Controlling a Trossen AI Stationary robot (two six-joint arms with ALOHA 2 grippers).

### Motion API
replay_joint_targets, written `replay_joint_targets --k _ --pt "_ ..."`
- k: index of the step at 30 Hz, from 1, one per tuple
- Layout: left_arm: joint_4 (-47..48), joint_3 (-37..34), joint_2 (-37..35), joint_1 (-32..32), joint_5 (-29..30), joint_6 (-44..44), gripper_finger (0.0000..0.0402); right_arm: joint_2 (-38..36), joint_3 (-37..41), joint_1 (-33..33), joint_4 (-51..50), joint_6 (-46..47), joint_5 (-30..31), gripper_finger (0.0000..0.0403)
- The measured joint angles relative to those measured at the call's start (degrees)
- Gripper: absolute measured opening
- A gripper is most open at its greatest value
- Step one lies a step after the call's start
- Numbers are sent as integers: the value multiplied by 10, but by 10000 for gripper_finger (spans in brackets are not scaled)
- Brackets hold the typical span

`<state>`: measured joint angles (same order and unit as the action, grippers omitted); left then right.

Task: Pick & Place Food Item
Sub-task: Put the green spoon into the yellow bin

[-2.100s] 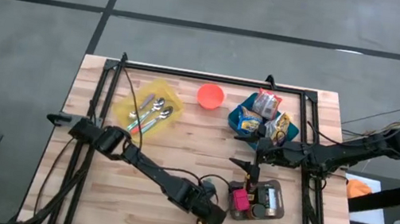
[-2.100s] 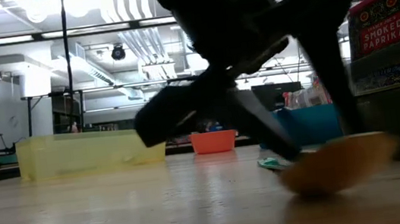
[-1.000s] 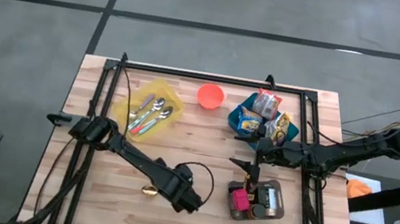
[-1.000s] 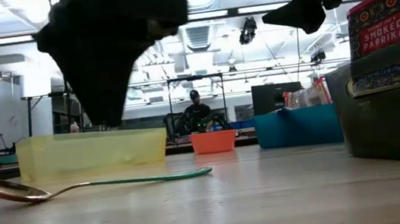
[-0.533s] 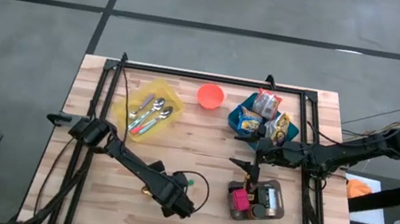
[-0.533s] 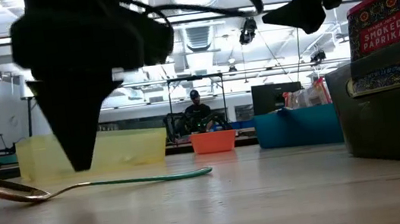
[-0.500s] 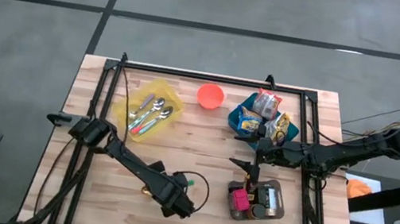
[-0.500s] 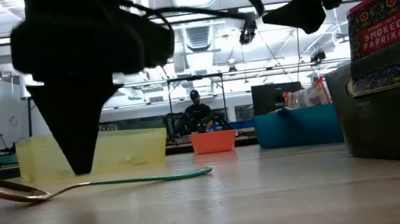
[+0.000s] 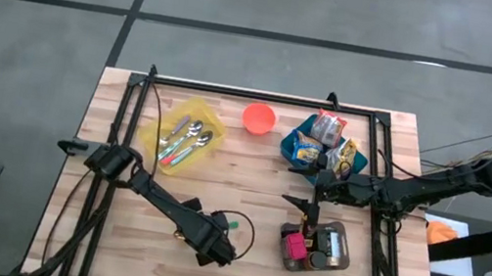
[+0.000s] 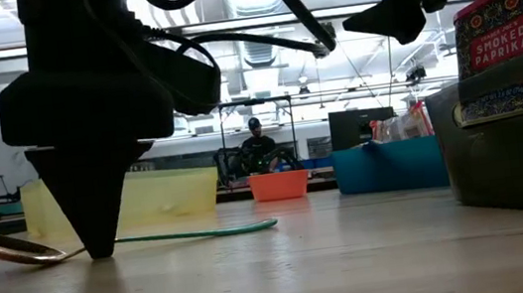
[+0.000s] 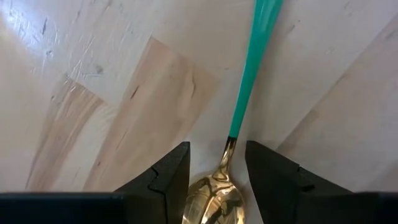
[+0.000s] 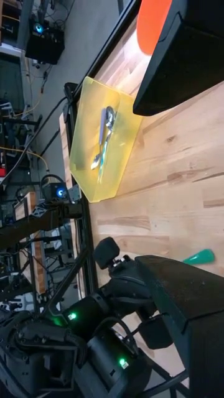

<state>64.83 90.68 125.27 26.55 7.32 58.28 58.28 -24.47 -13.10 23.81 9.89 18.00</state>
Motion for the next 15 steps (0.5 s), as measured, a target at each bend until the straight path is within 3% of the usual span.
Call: replay_joint_targets --k 6,15 --pt "-17 -7 -2 0 0 -15 150 0 0 0 0 0 0 381" --pt "-34 -6 -2 0 -1 -15 33 0 0 0 0 0 0 381"
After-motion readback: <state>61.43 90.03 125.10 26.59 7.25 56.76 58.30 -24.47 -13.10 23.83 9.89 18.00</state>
